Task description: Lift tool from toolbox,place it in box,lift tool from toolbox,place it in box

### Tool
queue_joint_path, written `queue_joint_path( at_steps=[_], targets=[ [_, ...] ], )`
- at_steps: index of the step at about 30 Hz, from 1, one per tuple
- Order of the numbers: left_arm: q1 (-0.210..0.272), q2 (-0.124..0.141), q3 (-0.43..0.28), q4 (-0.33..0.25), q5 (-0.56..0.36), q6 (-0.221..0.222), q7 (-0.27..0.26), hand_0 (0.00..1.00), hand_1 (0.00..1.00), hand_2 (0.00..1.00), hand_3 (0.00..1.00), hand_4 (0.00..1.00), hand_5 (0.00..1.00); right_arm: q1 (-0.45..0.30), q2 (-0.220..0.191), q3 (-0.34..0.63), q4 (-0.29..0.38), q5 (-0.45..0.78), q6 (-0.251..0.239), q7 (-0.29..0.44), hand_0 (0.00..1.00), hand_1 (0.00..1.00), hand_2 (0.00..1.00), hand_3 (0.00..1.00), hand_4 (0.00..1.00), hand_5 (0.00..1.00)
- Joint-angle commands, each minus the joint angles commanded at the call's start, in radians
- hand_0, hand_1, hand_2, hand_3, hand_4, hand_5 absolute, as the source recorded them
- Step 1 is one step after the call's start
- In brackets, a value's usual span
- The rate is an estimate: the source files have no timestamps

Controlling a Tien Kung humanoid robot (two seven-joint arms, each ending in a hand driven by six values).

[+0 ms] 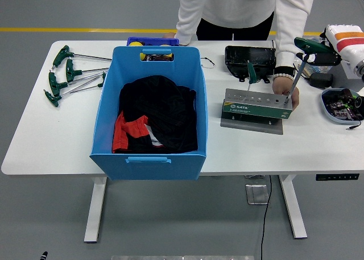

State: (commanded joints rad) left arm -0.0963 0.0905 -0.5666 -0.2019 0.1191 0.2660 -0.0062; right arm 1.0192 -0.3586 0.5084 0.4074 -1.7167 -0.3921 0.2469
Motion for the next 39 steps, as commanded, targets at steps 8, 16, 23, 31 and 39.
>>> queue_joint_path(
  at_steps=[8,16,23,31,39],
  targets=[
    [0.011,0.003,-0.014,0.002,0.013,0.002,0.001,0.685,0.708,0.763,0.797,0.956,0.85,0.008,-0.054,0.019,0.099,-0.037,0.053,-0.027,0.002,0.002,0.005,0.002,0.869,0.718],
    [0.021,0.003,-0.028,0.003,0.029,0.004,0.005,0.686,0.706,0.761,0.796,0.959,0.854,0.006,-0.092,0.055,0.178,-0.066,0.08,-0.044,0.002,0.002,0.005,0.002,0.871,0.72],
    [0.024,0.006,-0.027,0.004,0.028,0.003,0.004,0.687,0.705,0.759,0.794,0.958,0.855,0.018,-0.125,0.091,0.243,-0.094,0.096,-0.061,0.002,0.002,0.005,0.002,0.869,0.72],
    [0.022,0.006,-0.016,0.004,0.009,0.002,0.0,0.688,0.705,0.759,0.794,0.958,0.857,0.049,-0.132,0.134,0.311,-0.126,0.107,-0.08,0.002,0.002,0.005,0.002,0.869,0.72],
    [0.021,0.008,-0.011,0.003,0.003,0.002,-0.001,0.689,0.703,0.756,0.792,0.959,0.86,0.122,-0.102,0.142,0.407,-0.165,0.108,-0.101,0.002,0.002,0.005,0.002,0.868,0.72]
  ],
)
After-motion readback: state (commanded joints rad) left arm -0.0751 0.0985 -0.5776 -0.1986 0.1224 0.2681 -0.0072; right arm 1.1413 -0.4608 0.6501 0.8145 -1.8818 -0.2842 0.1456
